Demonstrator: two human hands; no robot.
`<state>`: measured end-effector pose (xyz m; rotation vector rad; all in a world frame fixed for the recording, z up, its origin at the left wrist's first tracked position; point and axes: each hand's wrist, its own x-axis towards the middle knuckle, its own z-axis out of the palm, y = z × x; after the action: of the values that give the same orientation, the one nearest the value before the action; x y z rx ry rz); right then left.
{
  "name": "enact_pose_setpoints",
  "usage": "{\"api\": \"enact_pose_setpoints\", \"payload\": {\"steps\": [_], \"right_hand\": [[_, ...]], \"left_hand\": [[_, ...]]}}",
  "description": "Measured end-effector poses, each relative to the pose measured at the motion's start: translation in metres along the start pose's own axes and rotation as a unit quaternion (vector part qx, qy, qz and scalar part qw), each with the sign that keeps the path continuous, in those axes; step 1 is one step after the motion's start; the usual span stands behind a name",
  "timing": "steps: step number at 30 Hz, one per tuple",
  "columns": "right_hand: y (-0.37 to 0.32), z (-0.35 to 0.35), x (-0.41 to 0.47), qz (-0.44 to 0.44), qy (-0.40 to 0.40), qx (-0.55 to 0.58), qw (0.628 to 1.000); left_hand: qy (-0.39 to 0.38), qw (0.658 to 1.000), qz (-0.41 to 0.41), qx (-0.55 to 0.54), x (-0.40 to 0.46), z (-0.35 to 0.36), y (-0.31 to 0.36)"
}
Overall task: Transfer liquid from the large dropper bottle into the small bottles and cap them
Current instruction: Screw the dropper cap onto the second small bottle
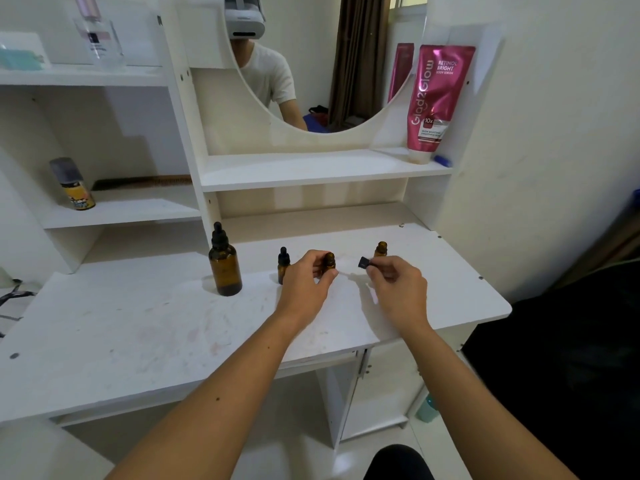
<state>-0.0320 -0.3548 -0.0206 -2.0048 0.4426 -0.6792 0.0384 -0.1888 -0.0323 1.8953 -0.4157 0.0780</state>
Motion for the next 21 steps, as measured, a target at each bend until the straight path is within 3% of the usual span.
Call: {"api": "enact_pose_setpoints", "payload": {"steps": [6, 12, 17, 21], "right_hand": [[-0.021, -0.01, 0.012, -0.034, -0.018, 0.075, 0.996], [-0.035, -0.005, 0.021, -0.125, -0.046, 0.006, 0.991], [-0.042, -0.001, 0.027, -0.248, -0.07, -0.073, 0.963], [-0.052, 0.006, 0.032, -0.273, -0.11, -0.092, 0.951]], "left_hand": [[-0.009, 1.0, -0.006, -0.014, 0.0, -0.002, -0.003], [-0.011, 1.0, -0.001, -0.021, 0.002, -0.001, -0.006], [-0.007, 1.0, 0.009, -0.027, 0.004, -0.001, -0.009], [-0.006, 0.999, 0.017, -0.035, 0.005, 0.0, -0.011]]}}
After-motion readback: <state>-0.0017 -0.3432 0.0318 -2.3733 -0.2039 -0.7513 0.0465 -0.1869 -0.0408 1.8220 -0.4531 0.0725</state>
